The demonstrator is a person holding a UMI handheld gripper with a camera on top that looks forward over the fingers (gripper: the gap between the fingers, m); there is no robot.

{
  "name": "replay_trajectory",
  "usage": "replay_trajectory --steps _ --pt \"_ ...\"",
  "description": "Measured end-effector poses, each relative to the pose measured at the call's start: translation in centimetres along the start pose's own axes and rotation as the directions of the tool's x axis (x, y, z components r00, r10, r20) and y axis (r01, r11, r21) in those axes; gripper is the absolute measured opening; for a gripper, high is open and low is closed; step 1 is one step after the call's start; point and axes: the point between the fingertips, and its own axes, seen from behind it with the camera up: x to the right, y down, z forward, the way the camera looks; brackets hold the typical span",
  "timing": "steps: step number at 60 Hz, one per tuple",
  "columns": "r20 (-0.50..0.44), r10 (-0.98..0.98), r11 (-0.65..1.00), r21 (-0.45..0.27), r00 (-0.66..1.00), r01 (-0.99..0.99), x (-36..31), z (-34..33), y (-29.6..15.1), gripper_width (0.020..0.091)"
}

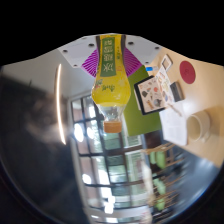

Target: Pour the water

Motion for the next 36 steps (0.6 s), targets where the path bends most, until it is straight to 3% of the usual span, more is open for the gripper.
replay_trajectory --steps 4,10,16,23,36 --pt "0.055 -0.246 0.969 0.041 0.968 0.244 -3.1 0.5 -3.1 0.0272" --pt "0.027 -0.59 0.806 0.09 0.807 0.585 -7.6 1.5 -6.4 0.0275" --pt "0.012 -0.781 0.619 0.141 0.624 0.773 -11.4 1.6 -7.7 0.0273" --pt "-0.017 -0.873 0.479 0.149 0.487 0.865 -12.7 1.3 -7.9 0.0274" --pt "-0.006 -0.803 0.59 0.127 0.596 0.797 -11.0 4.2 -6.8 0.0273"
